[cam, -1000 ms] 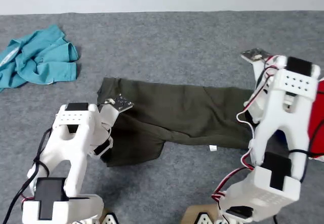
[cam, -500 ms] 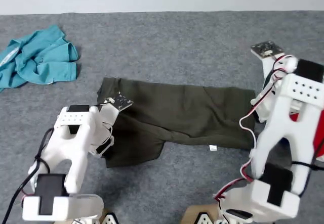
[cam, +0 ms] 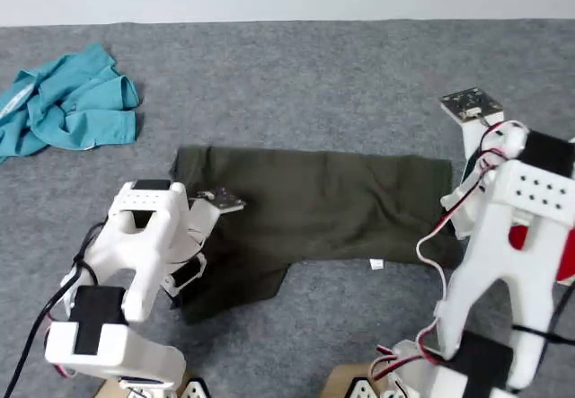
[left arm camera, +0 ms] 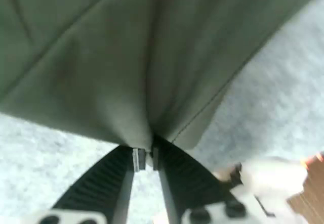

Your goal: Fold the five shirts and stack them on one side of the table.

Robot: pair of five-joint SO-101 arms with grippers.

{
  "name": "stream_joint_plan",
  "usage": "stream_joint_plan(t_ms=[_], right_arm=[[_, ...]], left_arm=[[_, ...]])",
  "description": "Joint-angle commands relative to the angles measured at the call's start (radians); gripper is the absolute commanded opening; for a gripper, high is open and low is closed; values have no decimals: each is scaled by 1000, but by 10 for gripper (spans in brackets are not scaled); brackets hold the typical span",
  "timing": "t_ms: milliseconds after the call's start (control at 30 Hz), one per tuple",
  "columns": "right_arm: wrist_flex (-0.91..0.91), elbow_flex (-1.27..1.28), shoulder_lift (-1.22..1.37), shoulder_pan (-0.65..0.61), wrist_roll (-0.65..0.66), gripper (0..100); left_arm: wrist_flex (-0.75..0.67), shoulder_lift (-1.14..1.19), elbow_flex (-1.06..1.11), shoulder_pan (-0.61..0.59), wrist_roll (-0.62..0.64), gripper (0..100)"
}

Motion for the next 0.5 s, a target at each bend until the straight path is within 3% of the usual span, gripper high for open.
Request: stream_joint_plan(t_ms=[0, 300, 467], right_arm=[[35, 14, -74, 15, -2, 9], [35, 110, -153, 15, 0, 9], [35, 143, -217, 7, 0, 24]], left_arm=[[97, -100, -16, -3, -66, 2], [130, -144, -24, -5, -86, 12], [130, -146, -62, -66, -3, 107]])
